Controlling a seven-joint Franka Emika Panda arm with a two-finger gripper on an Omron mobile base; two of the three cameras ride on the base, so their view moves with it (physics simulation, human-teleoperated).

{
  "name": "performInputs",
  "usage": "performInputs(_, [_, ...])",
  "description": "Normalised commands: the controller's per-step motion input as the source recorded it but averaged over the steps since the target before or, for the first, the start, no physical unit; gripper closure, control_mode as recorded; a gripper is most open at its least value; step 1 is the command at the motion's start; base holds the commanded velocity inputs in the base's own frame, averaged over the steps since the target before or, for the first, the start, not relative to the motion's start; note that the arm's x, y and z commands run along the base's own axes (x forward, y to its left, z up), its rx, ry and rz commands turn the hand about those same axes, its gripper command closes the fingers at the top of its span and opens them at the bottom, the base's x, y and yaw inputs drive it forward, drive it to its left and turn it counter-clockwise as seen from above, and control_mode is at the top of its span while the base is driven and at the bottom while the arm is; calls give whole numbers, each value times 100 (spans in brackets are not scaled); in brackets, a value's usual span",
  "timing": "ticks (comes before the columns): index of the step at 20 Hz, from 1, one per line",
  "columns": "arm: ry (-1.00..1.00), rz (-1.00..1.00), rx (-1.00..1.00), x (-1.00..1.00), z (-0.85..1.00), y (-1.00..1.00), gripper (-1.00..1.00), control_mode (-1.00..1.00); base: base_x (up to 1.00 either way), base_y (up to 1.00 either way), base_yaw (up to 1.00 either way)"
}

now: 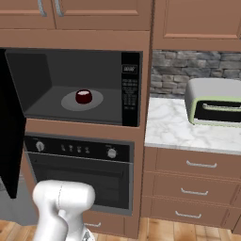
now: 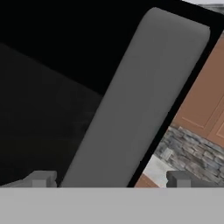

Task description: Pick the mug from the counter and place it inside the microwave. Then close the microwave.

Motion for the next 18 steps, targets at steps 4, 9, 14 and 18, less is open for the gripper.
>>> performInputs(4, [0,0,0,38,0,-53,-100,-100,0,0,0])
performInputs(9, [0,0,0,35,0,-45,-100,-100,0,0,0])
performInputs(14, [0,0,0,32,0,-37,-100,-100,0,0,0])
performInputs(18, [0,0,0,36,0,-37,-100,-100,0,0,0])
